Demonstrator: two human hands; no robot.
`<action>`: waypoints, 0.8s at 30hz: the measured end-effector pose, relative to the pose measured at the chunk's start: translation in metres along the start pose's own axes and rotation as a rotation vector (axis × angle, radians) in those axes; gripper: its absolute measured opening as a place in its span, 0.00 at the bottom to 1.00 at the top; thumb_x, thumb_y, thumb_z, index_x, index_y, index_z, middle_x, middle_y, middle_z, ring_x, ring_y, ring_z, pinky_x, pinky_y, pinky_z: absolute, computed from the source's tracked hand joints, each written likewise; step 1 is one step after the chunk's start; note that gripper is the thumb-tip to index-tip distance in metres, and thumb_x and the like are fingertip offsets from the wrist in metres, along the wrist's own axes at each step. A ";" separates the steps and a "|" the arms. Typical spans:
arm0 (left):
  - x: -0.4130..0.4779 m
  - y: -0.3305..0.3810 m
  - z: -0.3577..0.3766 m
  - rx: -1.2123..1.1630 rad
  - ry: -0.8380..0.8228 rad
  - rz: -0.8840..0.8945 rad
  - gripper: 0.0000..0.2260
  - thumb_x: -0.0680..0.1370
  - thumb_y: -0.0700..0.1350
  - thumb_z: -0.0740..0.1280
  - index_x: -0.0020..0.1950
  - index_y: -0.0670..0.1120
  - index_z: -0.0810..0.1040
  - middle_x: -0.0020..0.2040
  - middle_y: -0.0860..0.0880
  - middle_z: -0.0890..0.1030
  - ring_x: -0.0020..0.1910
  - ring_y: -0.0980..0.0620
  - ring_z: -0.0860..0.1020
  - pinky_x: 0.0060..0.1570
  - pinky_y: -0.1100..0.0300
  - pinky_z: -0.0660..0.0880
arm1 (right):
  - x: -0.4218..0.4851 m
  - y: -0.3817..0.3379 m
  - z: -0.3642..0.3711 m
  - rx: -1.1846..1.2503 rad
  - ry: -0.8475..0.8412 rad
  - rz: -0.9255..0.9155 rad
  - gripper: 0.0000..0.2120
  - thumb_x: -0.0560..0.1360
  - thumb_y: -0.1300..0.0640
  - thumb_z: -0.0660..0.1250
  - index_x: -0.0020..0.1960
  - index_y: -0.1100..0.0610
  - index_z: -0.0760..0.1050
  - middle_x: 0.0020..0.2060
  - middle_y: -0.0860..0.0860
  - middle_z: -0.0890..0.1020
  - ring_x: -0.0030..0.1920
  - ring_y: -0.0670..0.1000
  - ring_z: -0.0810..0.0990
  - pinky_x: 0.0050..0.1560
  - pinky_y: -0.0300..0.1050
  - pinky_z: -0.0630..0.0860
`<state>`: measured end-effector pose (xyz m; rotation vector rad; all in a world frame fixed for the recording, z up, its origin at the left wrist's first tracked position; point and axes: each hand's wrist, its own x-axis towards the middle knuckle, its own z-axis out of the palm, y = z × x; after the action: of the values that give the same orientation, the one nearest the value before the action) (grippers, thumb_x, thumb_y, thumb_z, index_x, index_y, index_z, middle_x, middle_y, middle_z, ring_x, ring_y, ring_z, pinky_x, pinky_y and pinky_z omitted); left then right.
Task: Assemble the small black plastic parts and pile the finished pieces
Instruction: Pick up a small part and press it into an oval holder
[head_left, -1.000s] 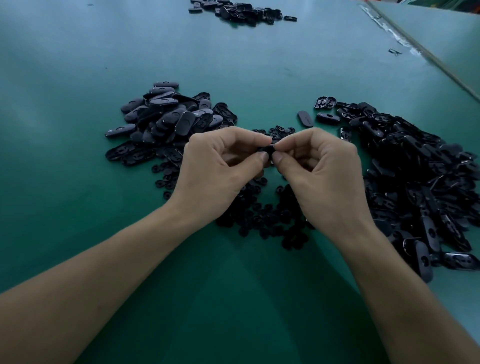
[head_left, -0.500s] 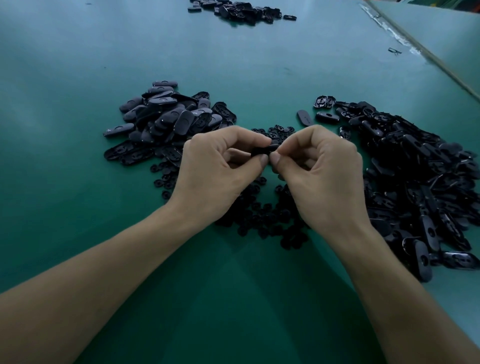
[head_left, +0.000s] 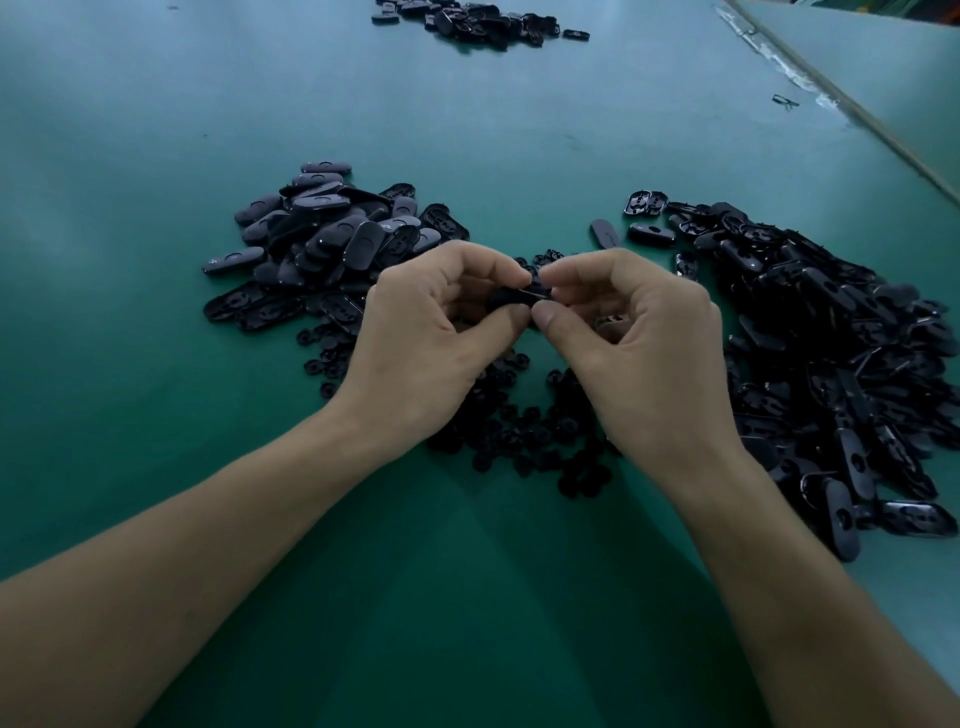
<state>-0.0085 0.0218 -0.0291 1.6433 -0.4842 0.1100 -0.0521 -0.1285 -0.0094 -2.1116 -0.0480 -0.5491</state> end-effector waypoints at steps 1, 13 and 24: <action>0.000 0.000 0.000 -0.008 -0.007 -0.002 0.13 0.74 0.32 0.74 0.47 0.50 0.80 0.40 0.56 0.84 0.40 0.60 0.82 0.44 0.65 0.79 | 0.001 0.001 -0.001 0.015 -0.027 0.017 0.10 0.74 0.60 0.74 0.53 0.49 0.83 0.43 0.41 0.84 0.43 0.41 0.83 0.46 0.33 0.78; -0.001 0.000 -0.003 -0.074 -0.005 -0.044 0.13 0.72 0.35 0.77 0.50 0.50 0.83 0.41 0.53 0.86 0.42 0.56 0.84 0.44 0.63 0.81 | 0.005 0.012 -0.009 0.238 -0.158 0.114 0.08 0.74 0.62 0.75 0.47 0.49 0.83 0.40 0.45 0.87 0.42 0.43 0.85 0.46 0.37 0.80; 0.000 0.002 -0.003 -0.042 0.003 -0.053 0.13 0.71 0.34 0.77 0.48 0.49 0.83 0.37 0.56 0.85 0.36 0.58 0.83 0.41 0.66 0.80 | 0.006 0.007 -0.007 0.028 -0.172 0.085 0.07 0.76 0.59 0.73 0.45 0.46 0.80 0.38 0.43 0.85 0.41 0.42 0.84 0.46 0.43 0.82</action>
<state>-0.0088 0.0250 -0.0274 1.6131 -0.4375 0.0618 -0.0473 -0.1391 -0.0097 -2.1183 -0.0625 -0.3134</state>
